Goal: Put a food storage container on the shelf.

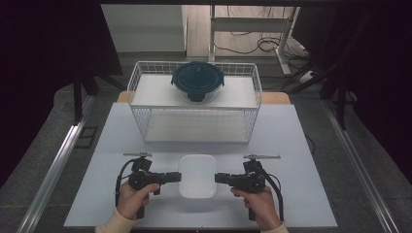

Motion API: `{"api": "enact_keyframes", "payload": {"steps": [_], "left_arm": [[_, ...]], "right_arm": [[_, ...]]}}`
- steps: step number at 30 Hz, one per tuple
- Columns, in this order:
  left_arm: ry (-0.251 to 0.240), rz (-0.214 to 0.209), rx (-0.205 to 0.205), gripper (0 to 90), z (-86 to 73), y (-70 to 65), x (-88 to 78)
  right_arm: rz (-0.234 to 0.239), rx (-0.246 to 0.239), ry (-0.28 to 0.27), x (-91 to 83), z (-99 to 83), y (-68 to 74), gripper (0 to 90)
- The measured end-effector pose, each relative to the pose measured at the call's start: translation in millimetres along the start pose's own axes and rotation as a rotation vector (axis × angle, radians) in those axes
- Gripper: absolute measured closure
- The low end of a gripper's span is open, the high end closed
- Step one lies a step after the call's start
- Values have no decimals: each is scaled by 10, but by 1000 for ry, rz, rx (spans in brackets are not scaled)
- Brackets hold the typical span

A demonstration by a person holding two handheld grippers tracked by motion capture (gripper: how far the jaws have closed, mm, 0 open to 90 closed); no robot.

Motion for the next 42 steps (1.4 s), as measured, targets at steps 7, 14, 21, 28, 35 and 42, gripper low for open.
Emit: {"api": "enact_keyframes", "payload": {"steps": [7, 14, 21, 28, 35, 42], "left_arm": [[-30, -3, 20, 803, 40, -77, -79], [-52, 8, 40, 802, 121, -161, -178], [-83, 13, 68, 802, 284, -265, -307], [-103, 21, 85, 802, 452, -338, -419], [-120, 20, 96, 803, 557, -406, -500], [-135, 19, 118, 803, 684, -479, -585]], "right_arm": [[-3, -41, -9, -53, 55, 112, 790], [-1, -65, -18, -93, 137, 221, 790], [0, -104, -34, -154, 295, 356, 790], [4, -131, -45, -198, 482, 478, 790], [9, -141, -49, -231, 593, 560, 791], [5, -169, -63, -281, 717, 658, 791]]}}
Point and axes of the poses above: each handheld gripper's, and its own axes: x roughly forward along the jaws, z roughly out of its top, y roughly to its left, the point moved 10 cm from there along x, roughly forward along the jaws, and after that the axes turned 13 degrees about z, right-handed, at the moved point
